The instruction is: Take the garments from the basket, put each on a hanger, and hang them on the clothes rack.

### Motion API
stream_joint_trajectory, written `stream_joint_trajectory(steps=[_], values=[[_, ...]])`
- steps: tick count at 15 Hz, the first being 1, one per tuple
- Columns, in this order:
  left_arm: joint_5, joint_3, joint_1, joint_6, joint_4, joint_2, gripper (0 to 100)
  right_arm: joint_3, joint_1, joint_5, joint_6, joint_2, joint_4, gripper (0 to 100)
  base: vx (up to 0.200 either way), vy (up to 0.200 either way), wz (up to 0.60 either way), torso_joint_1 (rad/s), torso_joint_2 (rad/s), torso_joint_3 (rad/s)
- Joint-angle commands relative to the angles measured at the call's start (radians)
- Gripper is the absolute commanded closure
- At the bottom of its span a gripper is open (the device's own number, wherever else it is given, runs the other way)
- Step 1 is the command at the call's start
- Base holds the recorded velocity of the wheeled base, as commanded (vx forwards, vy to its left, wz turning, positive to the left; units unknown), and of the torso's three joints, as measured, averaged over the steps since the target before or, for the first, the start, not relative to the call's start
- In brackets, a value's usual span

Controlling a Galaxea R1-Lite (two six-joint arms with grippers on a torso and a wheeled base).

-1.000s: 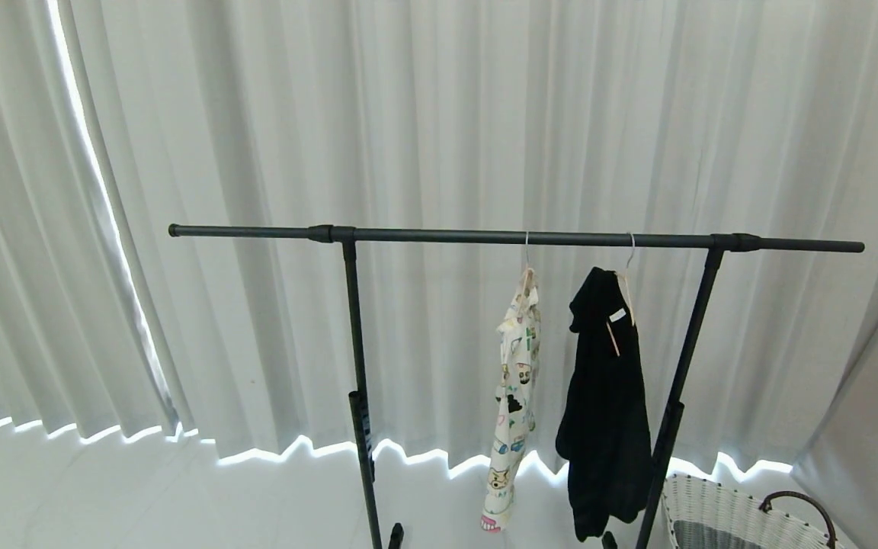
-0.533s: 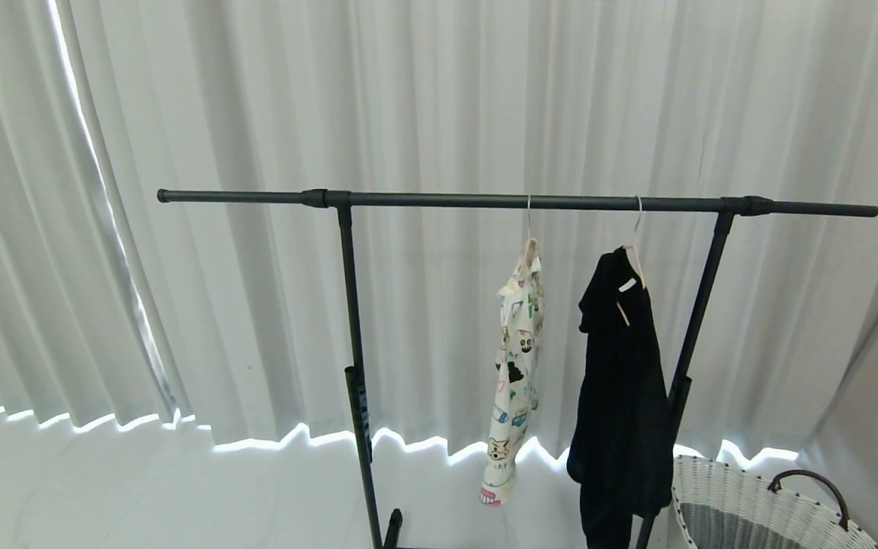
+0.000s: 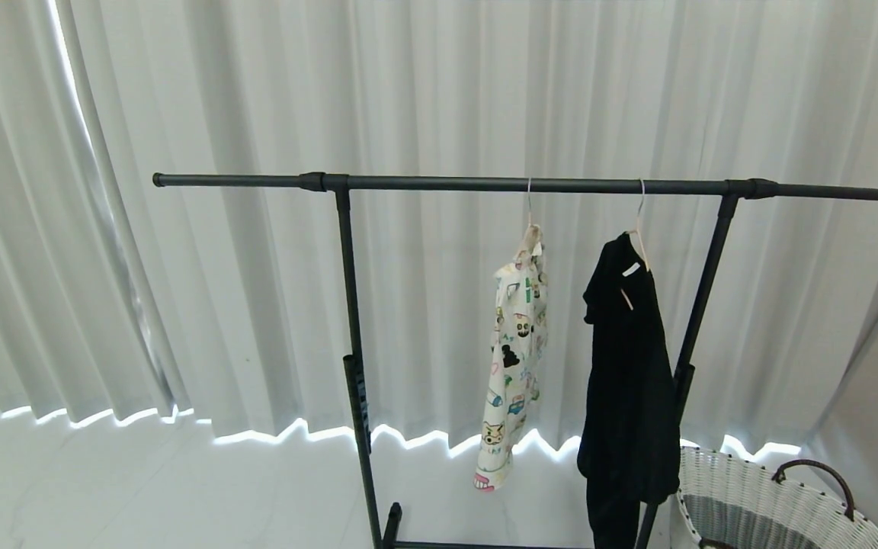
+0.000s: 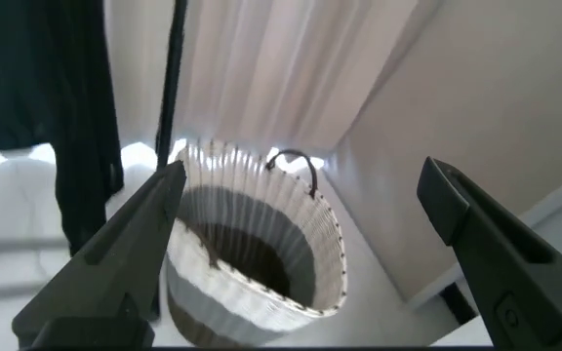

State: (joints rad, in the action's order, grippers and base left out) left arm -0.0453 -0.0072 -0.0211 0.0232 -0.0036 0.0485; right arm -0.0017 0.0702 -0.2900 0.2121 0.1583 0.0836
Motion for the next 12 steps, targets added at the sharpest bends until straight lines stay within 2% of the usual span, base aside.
stream_joint_trajectory(steps=[1, 3, 4, 6, 7, 9, 10, 12], values=[[0.078, 0.006, 0.027, 0.034, 0.008, -0.045, 0, 0.002, 0.0, -0.038, -0.016, -0.066, 0.011, 0, 0.0, 0.0, 0.0, 0.0, 0.0, 0.0], [0.081, 0.006, 0.027, 0.041, 0.011, -0.045, 0, 0.002, 0.0, -0.037, -0.027, -0.066, 0.011, 0, 0.0, 0.0, 0.0, 0.0, 0.0, 0.0], [0.081, 0.006, 0.026, 0.012, 0.011, -0.047, 0, 0.002, 0.0, -0.021, -0.017, -0.065, 0.011, 0, 0.0, 0.0, 0.0, 0.0, 0.0, 0.0], [0.079, 0.006, 0.027, 0.003, 0.013, -0.047, 0, 0.002, 0.0, 0.068, -0.011, -0.066, 0.011, 0, 0.0, 0.0, 0.0, 0.0, 0.0, 0.0], [0.079, 0.004, 0.027, 0.003, 0.016, -0.047, 0, 0.002, -0.001, 0.141, -0.017, -0.065, 0.011, 0, 0.0, 0.0, 0.0, 0.0, 0.0, 0.0], [0.081, 0.004, 0.027, 0.003, 0.016, -0.045, 0, 0.002, -0.066, 0.153, -0.036, -0.065, 0.01, 0, 0.0, 0.0, 0.0, 0.0, 0.0, 0.0], [0.085, 0.004, 0.029, 0.006, 0.016, -0.032, 0, 0.002, -0.132, 0.169, -0.057, -0.075, 0.007, 0, 0.0, 0.0, 0.0, 0.0, 0.0, 0.0], [0.087, 0.004, 0.046, 0.004, 0.019, 0.01, 0, 0.002, -0.135, 0.246, -0.109, -0.069, -0.008, 0, 0.0, 0.0, 0.0, 0.0, 0.0, 0.0]])
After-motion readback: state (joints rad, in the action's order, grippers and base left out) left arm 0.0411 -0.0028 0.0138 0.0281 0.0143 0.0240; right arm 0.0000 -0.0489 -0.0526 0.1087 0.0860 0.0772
